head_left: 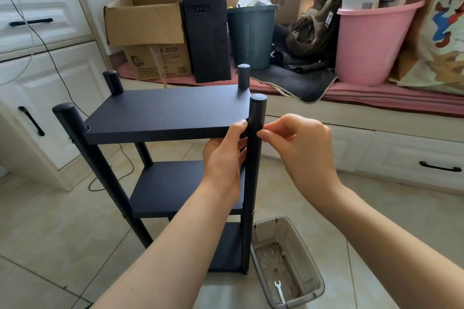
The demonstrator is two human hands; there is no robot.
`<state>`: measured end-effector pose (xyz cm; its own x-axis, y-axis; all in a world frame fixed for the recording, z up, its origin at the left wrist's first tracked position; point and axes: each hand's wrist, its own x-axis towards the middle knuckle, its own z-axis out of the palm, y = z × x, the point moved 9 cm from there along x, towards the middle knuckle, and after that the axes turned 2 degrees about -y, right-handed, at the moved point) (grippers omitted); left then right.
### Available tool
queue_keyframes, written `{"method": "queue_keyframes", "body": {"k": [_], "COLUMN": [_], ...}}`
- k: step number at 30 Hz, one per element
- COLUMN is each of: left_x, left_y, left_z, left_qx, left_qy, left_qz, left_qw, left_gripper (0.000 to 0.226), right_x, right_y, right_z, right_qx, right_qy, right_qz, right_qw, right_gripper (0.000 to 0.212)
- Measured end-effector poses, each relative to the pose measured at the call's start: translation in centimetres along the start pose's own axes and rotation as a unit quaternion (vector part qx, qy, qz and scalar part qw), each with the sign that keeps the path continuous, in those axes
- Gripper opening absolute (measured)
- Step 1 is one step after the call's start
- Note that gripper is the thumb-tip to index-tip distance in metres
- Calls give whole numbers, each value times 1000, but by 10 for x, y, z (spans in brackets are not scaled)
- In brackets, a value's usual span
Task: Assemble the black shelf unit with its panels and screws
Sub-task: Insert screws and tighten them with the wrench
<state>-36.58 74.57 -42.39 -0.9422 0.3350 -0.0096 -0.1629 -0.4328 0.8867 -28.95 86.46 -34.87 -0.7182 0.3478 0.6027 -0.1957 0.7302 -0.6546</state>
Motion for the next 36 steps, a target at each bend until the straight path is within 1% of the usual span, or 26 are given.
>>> {"method": "queue_keyframes", "body": {"k": [2, 4, 9, 11, 15, 22, 25, 27, 30, 32, 34, 35, 36], "left_x": [0, 0, 1, 1, 1, 2, 2, 2, 2, 2, 1, 1, 1], "left_y": [0, 0, 0, -1, -1, -1, -2, -2, -1, 0, 1, 2, 3], "left_z": [0, 0, 0, 0, 0, 1, 0, 0, 0, 0, 0, -1, -2], "left_qx": [-2, -3, -2, -3, -1, -4, -2, 0, 1, 0, -1, 1, 5], "left_qy": [-1, -3, -2, -3, -6, -9, -4, -4, -3, -3, -1, 2, 7], "left_qz": [1, 2, 3, 1, -1, 0, 2, 1, 3, 2, 4, 6, 6], "left_qw": [1000, 1000, 1000, 1000, 1000, 1000, 1000, 1000, 1000, 1000, 1000, 1000, 1000], "left_gripper": [22, 21, 22, 23, 27, 28, 23, 25, 27, 24, 21, 22, 24], "right_x": [1, 1, 1, 1, -1, 2, 3, 3, 3, 6, 12, 14, 13], "right_y": [5, 7, 5, 3, -9, -4, 4, 9, 9, 14, 29, 40, 49], "right_z": [0, 2, 4, 3, 3, 2, 4, 6, 8, 6, 6, 10, 19], "right_qx": [31, 41, 18, -6, -88, -82, -35, 3, -13, -8, 51, 101, 155], "right_qy": [-3, -7, -7, -4, 4, -20, -31, -40, -52, -51, -65, -92, -135], "right_qz": [27, 37, 32, 16, -50, -35, 5, 32, 27, 44, 106, 152, 196], "right_qw": [999, 998, 999, 1000, 995, 996, 999, 999, 998, 998, 991, 979, 959], "right_gripper": [8, 9, 12, 12, 14, 6, 10, 12, 12, 13, 23, 29, 36]}}
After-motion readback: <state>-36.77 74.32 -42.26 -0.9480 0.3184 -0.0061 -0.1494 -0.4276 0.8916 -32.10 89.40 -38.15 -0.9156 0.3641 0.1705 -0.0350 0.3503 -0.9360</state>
